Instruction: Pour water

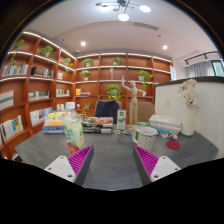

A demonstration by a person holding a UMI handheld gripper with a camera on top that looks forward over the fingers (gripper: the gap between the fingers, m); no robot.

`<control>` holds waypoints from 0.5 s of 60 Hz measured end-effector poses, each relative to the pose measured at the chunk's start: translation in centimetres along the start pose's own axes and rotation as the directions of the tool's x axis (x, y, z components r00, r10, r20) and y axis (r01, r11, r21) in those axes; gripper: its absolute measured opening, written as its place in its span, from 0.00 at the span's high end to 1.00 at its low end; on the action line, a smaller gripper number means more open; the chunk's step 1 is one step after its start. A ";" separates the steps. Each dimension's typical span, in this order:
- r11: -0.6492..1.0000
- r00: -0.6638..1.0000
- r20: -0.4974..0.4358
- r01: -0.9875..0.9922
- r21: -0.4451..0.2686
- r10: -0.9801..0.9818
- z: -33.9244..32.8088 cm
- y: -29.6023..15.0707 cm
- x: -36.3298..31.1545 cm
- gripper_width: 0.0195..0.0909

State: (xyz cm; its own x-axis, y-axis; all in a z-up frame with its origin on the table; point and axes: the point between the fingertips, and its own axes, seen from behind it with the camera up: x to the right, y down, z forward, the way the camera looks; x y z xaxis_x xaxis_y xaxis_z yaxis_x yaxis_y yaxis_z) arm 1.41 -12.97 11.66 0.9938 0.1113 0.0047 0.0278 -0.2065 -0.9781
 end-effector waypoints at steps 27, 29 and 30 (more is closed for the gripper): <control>0.990 0.982 0.173 -0.098 0.097 0.081 6.6 -2.3 -15.1 0.13; 0.991 0.984 0.162 -0.093 0.100 0.076 7.5 -2.5 -15.2 0.13; 0.991 0.985 0.156 -0.089 0.100 0.072 8.0 -2.5 -15.3 0.13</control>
State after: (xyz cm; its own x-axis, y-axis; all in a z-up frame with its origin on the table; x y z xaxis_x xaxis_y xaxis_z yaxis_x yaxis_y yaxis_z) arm -14.75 -6.37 12.40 0.9642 0.2461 -0.0987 -0.0715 -0.1171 -0.9905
